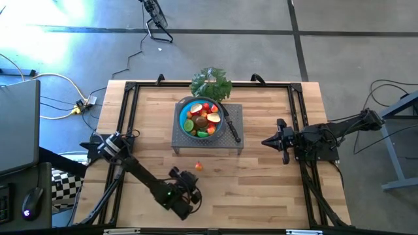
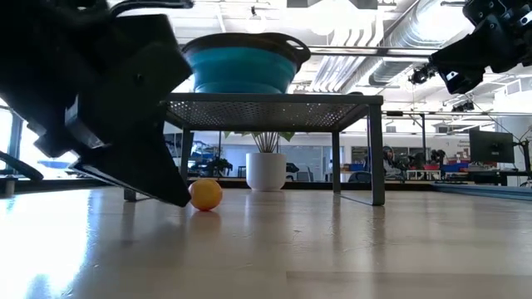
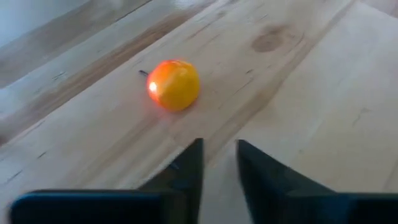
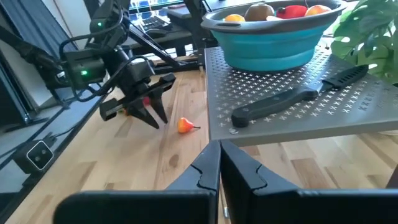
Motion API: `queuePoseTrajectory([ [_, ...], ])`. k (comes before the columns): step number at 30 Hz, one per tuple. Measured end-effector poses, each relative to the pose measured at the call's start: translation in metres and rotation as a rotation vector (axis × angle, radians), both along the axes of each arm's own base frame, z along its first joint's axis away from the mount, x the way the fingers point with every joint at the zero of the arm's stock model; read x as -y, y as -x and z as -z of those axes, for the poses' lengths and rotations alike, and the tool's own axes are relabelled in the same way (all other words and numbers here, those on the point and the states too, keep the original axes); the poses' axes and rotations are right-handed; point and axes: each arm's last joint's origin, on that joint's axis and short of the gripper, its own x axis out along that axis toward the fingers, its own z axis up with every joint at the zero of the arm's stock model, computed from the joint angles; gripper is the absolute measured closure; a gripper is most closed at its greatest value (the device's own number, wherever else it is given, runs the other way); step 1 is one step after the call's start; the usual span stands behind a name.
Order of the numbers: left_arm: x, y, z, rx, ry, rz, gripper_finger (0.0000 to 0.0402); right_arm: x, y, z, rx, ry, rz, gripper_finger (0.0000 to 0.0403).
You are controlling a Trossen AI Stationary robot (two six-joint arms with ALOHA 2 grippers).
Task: Pick & Place Fruit
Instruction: Put the pear into the blue strainer bowl on the shelf
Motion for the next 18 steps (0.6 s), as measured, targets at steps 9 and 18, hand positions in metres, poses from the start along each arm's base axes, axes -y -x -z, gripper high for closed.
queuePoseTrajectory([
  [9,-0.001,0.023,0.023,0.175,0.031,-0.101,0.0126,0.002,0.0,0.0,0.003,0.01,0.056,0.0399],
  [18,-0.009,0.029,0.039,0.259,-0.026,-0.05,0.0065,0.002,0.0,-0.001,0.015,0.008,0.078,0.0399],
])
